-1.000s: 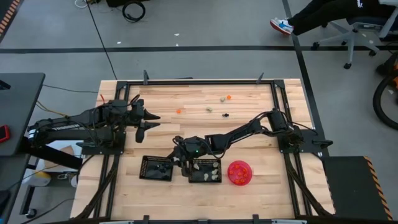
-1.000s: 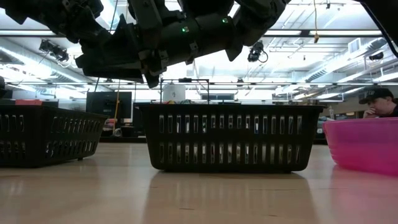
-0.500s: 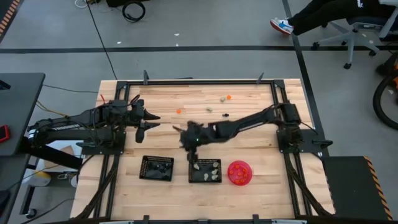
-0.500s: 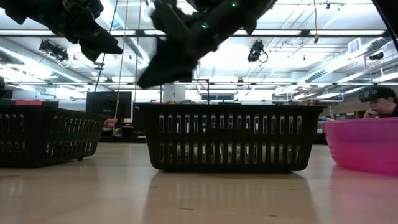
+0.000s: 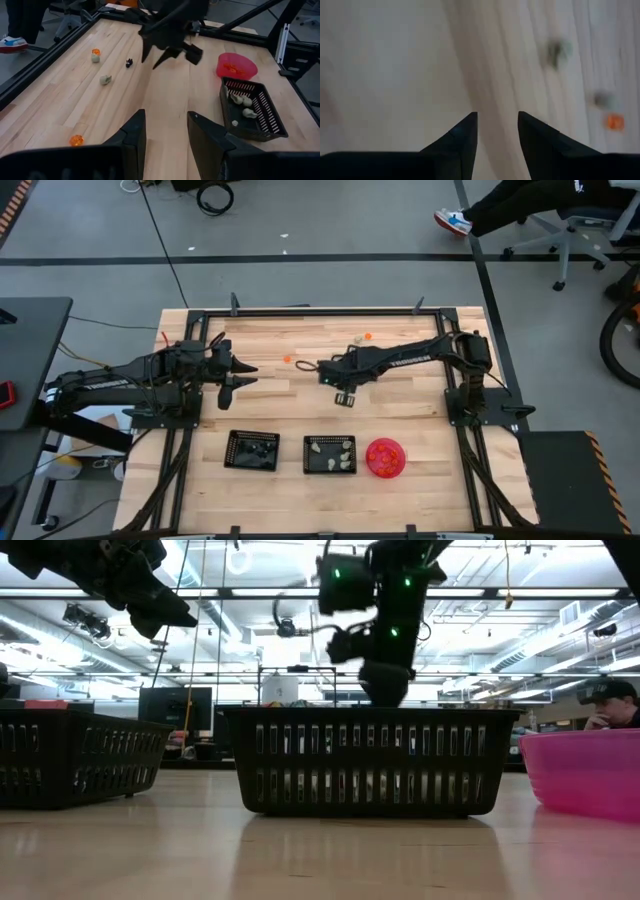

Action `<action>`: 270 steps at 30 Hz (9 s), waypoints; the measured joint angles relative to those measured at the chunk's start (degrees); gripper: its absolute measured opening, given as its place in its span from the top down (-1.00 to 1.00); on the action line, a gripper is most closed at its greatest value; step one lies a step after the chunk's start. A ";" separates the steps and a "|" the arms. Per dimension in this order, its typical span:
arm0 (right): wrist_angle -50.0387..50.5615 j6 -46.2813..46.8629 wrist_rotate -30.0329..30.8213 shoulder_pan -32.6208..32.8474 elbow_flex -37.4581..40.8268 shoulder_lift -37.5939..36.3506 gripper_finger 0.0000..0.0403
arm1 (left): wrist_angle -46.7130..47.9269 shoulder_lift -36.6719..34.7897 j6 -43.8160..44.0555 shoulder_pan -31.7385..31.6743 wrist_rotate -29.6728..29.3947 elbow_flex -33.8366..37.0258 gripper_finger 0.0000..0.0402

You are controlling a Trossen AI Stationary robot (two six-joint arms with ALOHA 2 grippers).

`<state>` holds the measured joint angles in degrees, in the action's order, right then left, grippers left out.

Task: Sort Halloween decoration
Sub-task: Put the black skeleton toy into the left black bin, then put the white skull toy into the right black bin

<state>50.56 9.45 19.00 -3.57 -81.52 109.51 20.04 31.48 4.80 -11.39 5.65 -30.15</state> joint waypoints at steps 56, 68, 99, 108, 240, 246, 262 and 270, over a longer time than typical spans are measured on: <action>-7.68 -7.78 -15.86 -18.60 13.46 -0.33 0.81 | -0.02 0.00 -0.02 0.01 0.00 0.00 0.42; -5.73 -7.55 -16.75 -13.63 7.58 0.20 0.80 | -0.05 0.00 -0.02 0.01 -0.02 0.00 0.42; -57.99 -14.50 -25.24 8.08 3.42 0.12 0.80 | -1.26 0.00 -0.02 -0.01 0.00 0.00 0.42; -71.67 -22.04 -20.88 13.07 3.35 0.80 0.80 | -1.26 0.01 -0.02 -0.01 0.00 0.01 0.42; -8.69 0.23 -11.81 -18.45 -6.29 11.20 0.01 | 0.86 0.74 0.11 -0.01 0.00 0.00 0.42; -14.25 1.04 -14.22 -19.42 -1.82 10.71 0.01 | 0.84 0.74 0.09 0.00 -0.01 0.00 0.42; -16.67 -0.19 -14.75 -19.28 -1.09 11.02 0.43 | 0.84 0.74 0.09 0.00 -0.02 0.00 0.42; -16.67 -0.49 -14.82 -18.52 -1.06 10.81 0.59 | 0.84 0.74 0.07 0.01 -0.02 0.00 0.42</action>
<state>33.89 8.95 4.19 -22.09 -82.58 120.31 20.88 32.23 4.86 -11.38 5.63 -30.15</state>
